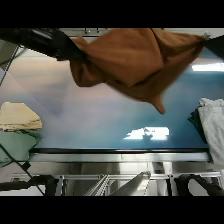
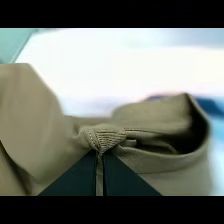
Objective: Fold the shirts.
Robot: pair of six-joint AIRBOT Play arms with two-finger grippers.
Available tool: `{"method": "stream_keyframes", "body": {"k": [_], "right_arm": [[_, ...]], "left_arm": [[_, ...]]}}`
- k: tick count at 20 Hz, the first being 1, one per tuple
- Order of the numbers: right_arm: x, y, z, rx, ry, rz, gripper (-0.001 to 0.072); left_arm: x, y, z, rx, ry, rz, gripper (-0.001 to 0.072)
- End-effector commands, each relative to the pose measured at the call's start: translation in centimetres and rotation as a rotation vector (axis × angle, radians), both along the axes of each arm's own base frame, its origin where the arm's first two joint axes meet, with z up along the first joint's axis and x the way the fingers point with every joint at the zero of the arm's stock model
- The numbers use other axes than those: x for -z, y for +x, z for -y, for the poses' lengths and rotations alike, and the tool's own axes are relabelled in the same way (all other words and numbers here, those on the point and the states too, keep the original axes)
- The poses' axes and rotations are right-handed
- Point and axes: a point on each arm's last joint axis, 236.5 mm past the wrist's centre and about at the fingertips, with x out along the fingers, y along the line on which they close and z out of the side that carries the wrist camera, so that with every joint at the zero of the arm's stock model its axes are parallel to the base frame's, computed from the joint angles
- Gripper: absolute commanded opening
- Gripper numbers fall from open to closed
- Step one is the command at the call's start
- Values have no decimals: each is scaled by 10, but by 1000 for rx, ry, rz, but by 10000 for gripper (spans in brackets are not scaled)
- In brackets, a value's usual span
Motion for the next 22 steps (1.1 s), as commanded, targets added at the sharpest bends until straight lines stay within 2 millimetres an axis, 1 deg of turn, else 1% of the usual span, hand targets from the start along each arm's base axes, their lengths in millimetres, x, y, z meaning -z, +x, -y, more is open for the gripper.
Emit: {"method": "stream_keyframes", "body": {"k": [1,2,4,6,7,8,9,10,11,12,13,14,16,18,19,20,22], "right_arm": [[-26,-22,-14,-27,-11,63,18],[-17,-24,-25,-68,-8,32,18],[8,-28,-46,-152,-1,-42,18],[39,-29,-62,-207,8,-122,18],[55,-29,-68,-224,15,-163,19],[74,-28,-72,-237,20,-211,21],[97,-26,-75,-247,17,-269,136],[123,-24,-73,-239,9,-343,384],[148,-22,-67,-222,-12,-415,425],[173,-19,-54,-191,-59,-483,425],[193,-18,-39,-150,-107,-544,428],[210,-18,-22,-103,-158,-595,436],[234,-21,15,-4,-237,-682,441],[254,-27,51,101,-282,-765,443],[263,-30,61,125,-274,-797,479],[276,-35,67,139,-251,-835,517],[307,-44,73,152,-216,-917,517]], "left_arm": [[-35,-11,-17,-45,-8,91,25],[-28,-14,-16,-27,1,65,25],[-1,-21,-7,8,14,-25,26],[41,-31,0,64,33,-129,25],[66,-35,0,80,51,-186,25],[93,-37,-4,67,89,-247,29],[123,-39,-12,42,138,-304,232],[151,-39,-24,8,195,-346,460],[178,-39,-40,-30,264,-383,720],[201,-39,-59,-68,333,-408,714],[218,-39,-78,-102,387,-428,713],[231,-39,-94,-137,419,-449,714],[247,-40,-118,-203,416,-500,713],[266,-45,-134,-264,402,-556,712],[276,-50,-135,-286,371,-594,711],[282,-54,-131,-293,315,-622,712],[290,-56,-114,-300,180,-642,711]]}}
